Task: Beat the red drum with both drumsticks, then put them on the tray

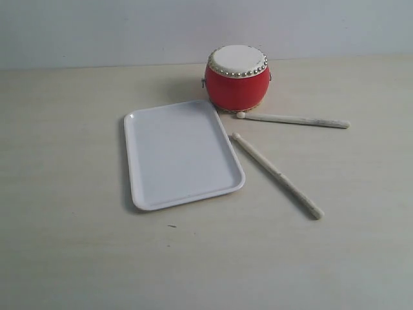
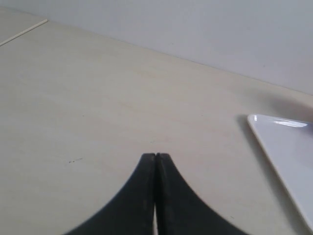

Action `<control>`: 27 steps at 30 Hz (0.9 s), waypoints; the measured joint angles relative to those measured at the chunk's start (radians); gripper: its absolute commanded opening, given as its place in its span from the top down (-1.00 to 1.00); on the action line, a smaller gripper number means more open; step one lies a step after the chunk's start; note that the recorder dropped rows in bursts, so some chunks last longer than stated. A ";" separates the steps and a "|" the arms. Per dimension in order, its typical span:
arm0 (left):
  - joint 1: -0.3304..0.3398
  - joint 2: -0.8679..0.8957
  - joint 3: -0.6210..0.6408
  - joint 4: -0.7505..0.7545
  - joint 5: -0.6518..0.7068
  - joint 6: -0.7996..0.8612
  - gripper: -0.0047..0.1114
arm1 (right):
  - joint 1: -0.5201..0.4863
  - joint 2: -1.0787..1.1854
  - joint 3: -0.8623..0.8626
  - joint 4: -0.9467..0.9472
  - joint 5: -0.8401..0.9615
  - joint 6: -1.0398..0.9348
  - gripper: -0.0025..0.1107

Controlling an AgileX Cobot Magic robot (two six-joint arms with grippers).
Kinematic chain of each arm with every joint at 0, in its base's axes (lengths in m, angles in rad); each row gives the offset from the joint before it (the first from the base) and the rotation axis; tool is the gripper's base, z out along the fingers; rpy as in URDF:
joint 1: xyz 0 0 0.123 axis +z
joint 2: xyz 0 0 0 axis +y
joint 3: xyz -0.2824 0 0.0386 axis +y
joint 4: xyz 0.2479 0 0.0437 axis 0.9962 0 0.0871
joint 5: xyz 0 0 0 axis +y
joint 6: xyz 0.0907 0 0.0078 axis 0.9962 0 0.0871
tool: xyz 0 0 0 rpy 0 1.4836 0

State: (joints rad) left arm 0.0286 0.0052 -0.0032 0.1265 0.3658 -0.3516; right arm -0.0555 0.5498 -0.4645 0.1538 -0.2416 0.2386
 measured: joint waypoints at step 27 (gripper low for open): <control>0.000 0.000 0.000 0.000 0.000 0.000 0.92 | 0.000 1.275 -1.161 -0.129 1.198 -0.316 0.96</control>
State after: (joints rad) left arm 0.0286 0.0052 -0.0032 0.1265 0.3658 -0.3516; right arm -0.0555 1.8244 -1.6259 0.0253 0.9563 -0.0774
